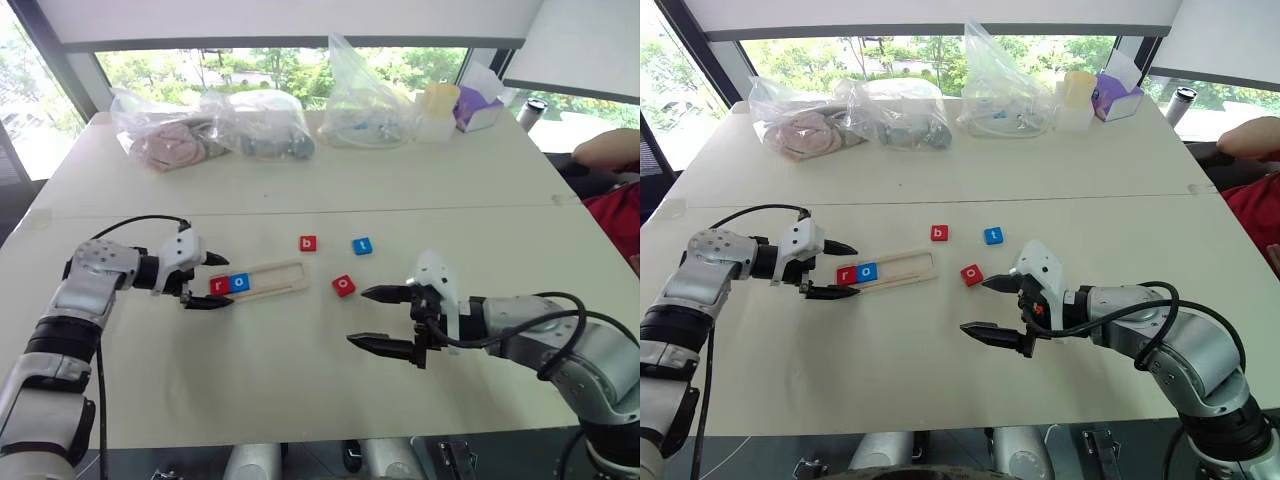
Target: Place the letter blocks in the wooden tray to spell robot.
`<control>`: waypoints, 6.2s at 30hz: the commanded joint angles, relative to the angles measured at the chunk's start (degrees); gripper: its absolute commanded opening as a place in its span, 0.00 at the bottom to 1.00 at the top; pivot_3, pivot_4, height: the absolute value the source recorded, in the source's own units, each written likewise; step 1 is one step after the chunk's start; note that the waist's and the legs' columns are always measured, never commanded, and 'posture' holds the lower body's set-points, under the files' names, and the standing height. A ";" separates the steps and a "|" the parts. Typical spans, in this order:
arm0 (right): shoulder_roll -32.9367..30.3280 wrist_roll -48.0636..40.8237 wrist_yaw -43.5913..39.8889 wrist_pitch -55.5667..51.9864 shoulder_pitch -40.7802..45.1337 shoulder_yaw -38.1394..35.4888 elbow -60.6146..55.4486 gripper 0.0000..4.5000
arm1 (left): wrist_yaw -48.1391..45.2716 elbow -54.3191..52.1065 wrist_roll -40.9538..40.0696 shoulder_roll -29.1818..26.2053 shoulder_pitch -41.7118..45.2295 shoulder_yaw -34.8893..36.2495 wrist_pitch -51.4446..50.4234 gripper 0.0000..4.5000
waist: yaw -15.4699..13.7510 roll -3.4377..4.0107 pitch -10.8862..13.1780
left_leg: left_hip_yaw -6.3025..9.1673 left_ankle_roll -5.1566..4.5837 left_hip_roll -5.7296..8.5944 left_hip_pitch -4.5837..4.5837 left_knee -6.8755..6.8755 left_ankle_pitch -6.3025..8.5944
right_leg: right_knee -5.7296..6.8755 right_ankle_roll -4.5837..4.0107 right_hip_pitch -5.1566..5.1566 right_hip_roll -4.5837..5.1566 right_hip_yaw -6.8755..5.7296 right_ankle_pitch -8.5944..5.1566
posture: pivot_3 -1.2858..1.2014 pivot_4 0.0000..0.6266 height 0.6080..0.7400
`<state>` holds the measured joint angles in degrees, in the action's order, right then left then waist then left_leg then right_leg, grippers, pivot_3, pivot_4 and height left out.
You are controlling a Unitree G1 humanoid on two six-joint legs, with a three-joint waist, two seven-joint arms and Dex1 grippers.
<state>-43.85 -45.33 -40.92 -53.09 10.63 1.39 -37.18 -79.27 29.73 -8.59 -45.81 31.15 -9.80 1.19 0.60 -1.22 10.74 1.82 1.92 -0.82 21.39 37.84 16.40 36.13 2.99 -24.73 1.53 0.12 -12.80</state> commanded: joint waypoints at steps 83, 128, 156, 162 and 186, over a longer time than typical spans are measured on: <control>45.57 40.96 32.45 9.23 36.35 12.19 50.50 0.35 | 21.02 -50.83 -18.38 -8.33 -25.09 26.30 -38.89 1.00 | 2.53 -0.08 0.05 | -0.23 -0.15 -0.91 0.01 -0.17 0.08 | 0.49 -0.78 -0.73 -1.01 0.51 0.48 | 0.52 0.24 1.00; 16.87 25.34 20.09 -34.05 16.99 -3.97 3.00 1.00 | 18.40 -45.14 -19.51 -10.53 -14.16 17.44 -37.03 1.00 | 2.02 -0.06 0.06 | -0.30 -0.16 -1.10 -0.05 -0.71 0.08 | 0.09 -0.65 -0.81 -1.72 0.94 0.27 | 0.52 0.24 1.00; 2.16 30.70 -4.47 22.72 -1.78 5.67 12.67 1.00 | 15.69 -47.97 -21.02 -13.73 -17.50 18.15 -38.94 1.00 | 1.94 -0.10 0.07 | -0.41 -0.15 -1.05 -0.06 -0.53 0.08 | 0.07 -0.78 -0.71 -1.74 1.15 0.16 | 0.52 0.24 1.00; 3.70 33.71 -8.60 34.25 2.57 7.45 26.99 1.00 | 15.01 -51.00 -22.35 -15.28 -20.91 18.89 -40.59 1.00 | 1.89 -0.09 0.07 | -0.46 -0.15 -1.06 -0.09 -0.54 0.08 | 0.09 -0.77 -0.72 -1.78 1.22 0.18 | 0.52 0.24 1.00; 19.66 33.91 -16.03 18.54 30.73 23.41 33.43 0.25 | 7.91 -51.98 -20.33 -23.32 -40.80 33.46 -39.34 1.00 | 2.55 -0.04 0.11 | -0.55 -0.15 -1.13 -0.23 -0.52 0.07 | 0.30 -1.02 -0.81 -1.85 1.31 0.28 | 0.52 0.24 1.00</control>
<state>-26.97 -13.70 -58.86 -34.31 38.47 21.49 -5.42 -70.95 -21.12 -29.60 -68.63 -9.11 20.96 -39.33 3.14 -1.26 10.84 1.24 1.78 -1.96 21.20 37.31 16.47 36.43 1.91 -25.59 -0.32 1.43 -12.46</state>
